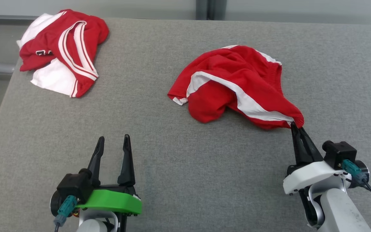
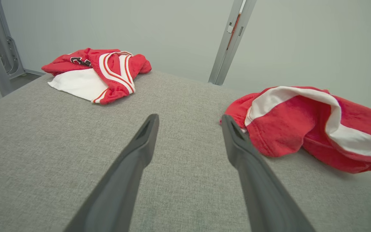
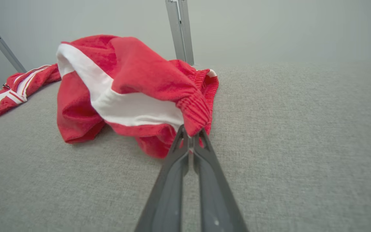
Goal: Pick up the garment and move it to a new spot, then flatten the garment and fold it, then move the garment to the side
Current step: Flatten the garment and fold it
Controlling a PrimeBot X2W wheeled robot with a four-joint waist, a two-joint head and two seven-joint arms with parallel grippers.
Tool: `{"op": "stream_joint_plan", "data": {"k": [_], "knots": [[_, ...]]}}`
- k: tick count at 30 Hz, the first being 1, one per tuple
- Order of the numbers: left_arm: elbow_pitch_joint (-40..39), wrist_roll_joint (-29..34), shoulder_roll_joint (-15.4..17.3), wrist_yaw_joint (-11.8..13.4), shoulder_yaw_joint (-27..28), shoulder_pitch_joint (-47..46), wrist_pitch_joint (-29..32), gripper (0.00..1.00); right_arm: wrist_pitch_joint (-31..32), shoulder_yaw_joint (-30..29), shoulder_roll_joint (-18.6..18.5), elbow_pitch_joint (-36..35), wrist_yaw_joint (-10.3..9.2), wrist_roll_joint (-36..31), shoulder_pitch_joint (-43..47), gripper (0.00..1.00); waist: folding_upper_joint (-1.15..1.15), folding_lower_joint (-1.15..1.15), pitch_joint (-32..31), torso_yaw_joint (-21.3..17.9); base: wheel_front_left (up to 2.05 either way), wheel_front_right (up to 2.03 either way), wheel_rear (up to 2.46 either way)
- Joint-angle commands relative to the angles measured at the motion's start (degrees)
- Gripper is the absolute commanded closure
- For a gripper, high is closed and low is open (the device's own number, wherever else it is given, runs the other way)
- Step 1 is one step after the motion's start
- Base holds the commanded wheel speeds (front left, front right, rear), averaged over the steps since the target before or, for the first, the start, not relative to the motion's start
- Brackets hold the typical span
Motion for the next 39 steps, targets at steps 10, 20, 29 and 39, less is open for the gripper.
{"op": "stream_joint_plan", "data": {"k": [10, 20, 29, 39], "knots": [[0.2, 0.6, 0.1, -0.6, 0.4, -0.6, 0.0, 0.0, -0.2, -5.0, -4.2, 3.7, 0.0, -2.3, 1.4, 1.0, 0.0, 0.0, -0.4, -4.6, 0.0, 0.0, 0.0], [0.4, 1.0, 0.1, -0.9, 0.9, -1.2, 0.0, 0.0, -0.2, -8.0, -5.8, 7.4, -0.01, -3.2, 0.1, 0.97, 0.0, 0.0, 0.2, -5.4, 0.0, 0.0, 0.0], [0.6, 1.1, 0.1, -0.9, 1.5, -0.8, 0.0, 0.0, -0.2, -9.9, -5.4, 6.2, -0.01, -4.5, 2.0, 0.0, 0.0, 0.0, -0.9, -7.9, 0.0, 0.0, 0.0], [0.3, 1.3, 0.1, -1.3, 1.7, -0.6, 0.0, 0.0, -0.2, -11.2, -4.1, 1.5, -0.01, -4.5, 4.0, 0.0, 0.0, 0.0, -1.9, -10.2, 0.0, 0.0, 0.0]]}}
